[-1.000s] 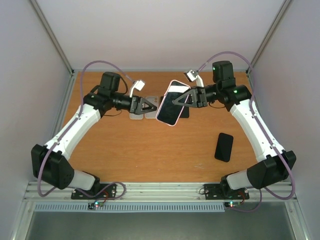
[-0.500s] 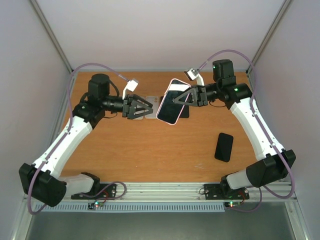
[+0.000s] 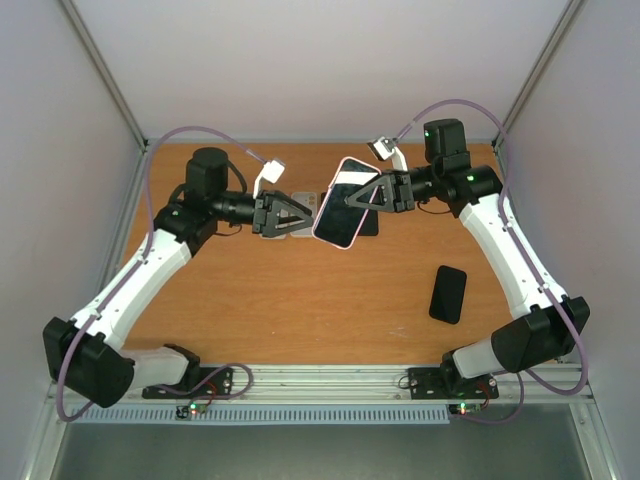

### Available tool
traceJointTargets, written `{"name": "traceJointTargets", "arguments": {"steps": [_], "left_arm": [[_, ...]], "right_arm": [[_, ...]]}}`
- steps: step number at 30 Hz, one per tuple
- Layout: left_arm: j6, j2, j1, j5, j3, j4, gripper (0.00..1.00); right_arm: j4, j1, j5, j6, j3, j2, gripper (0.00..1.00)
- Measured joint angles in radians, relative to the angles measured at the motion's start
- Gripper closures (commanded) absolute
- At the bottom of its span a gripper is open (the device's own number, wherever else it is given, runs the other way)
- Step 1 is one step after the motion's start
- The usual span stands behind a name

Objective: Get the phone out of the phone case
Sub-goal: Remove the phone case from the phone.

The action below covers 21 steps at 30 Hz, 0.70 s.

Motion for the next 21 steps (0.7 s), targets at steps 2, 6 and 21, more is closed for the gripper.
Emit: {"name": "traceJointTargets", "arguments": {"steps": [2,6,21], "left_arm": [[0.001,0.001,-0.003,-0.002,0.0,-0.002,0.21],[0.003,0.001,-0.005,0.0,0.0,-0.002,0.21],[-0.027,0.001,-0.008,0.028,-0.013,0.025,0.21]], "right_arm": [[0.0,0.0,0.0,0.0,0.0,0.0,0.99],[0.0,0.0,0.0,0.0,0.0,0.0,0.99],[-0.001,0.0,0.0,0.0,0.0,0.0,0.99]]}}
